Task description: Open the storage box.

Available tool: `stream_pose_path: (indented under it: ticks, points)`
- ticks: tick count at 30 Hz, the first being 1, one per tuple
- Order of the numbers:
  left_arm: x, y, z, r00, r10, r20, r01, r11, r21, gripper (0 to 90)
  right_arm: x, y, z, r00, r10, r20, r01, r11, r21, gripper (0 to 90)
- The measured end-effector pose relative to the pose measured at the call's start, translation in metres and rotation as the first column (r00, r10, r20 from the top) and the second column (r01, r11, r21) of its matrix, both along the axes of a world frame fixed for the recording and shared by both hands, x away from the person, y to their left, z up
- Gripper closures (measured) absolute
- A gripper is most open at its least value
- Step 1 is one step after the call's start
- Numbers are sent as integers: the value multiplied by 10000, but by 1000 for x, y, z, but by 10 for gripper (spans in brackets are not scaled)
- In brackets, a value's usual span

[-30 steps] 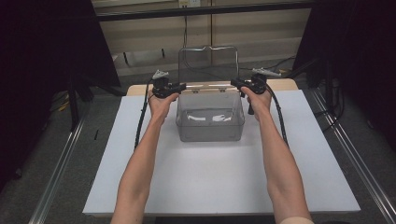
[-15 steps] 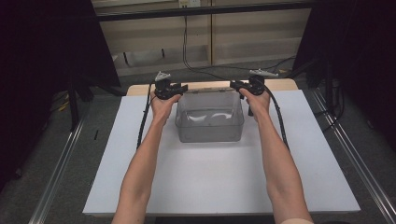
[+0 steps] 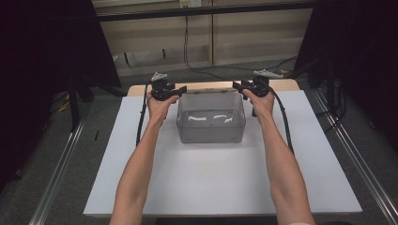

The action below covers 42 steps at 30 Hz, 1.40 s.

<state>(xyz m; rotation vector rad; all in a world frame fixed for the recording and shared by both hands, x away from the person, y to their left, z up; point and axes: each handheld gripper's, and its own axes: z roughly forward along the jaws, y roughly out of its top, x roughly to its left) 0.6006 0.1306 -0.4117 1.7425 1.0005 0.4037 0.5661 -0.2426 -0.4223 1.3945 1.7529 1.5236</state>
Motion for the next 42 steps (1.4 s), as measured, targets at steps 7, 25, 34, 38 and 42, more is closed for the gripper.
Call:
stream_pose_path:
  ticks: [7, 25, 34, 38, 42]
  points:
    - [-5, 3, 3, 9996, 214, 176, -215, 9997, 80, 195, -6, -3, 1, 9994, -231, 270, 238, 9994, -265, 329]
    - [-40, 14, 8, 9979, 283, 581, -277, 9996, -107, 50, -32, -4, 12, 9958, -494, 774, 520, 9981, -320, 59]
    - [-62, 9, 19, 9906, -291, 1335, 323, 9993, -214, 37, -52, -2, 17, 9917, -397, 1219, 490, 9960, -744, 27]
    - [-74, 11, 20, 9867, -239, 1605, 285, 9992, -262, 42, -60, -2, 20, 9894, -386, 1399, 522, 9941, -949, 27]
    - [-82, 16, 19, 9845, -114, 1748, 184, 9991, -389, 47, -69, -2, 24, 9859, -428, 1620, 602, 9928, -1038, 28]
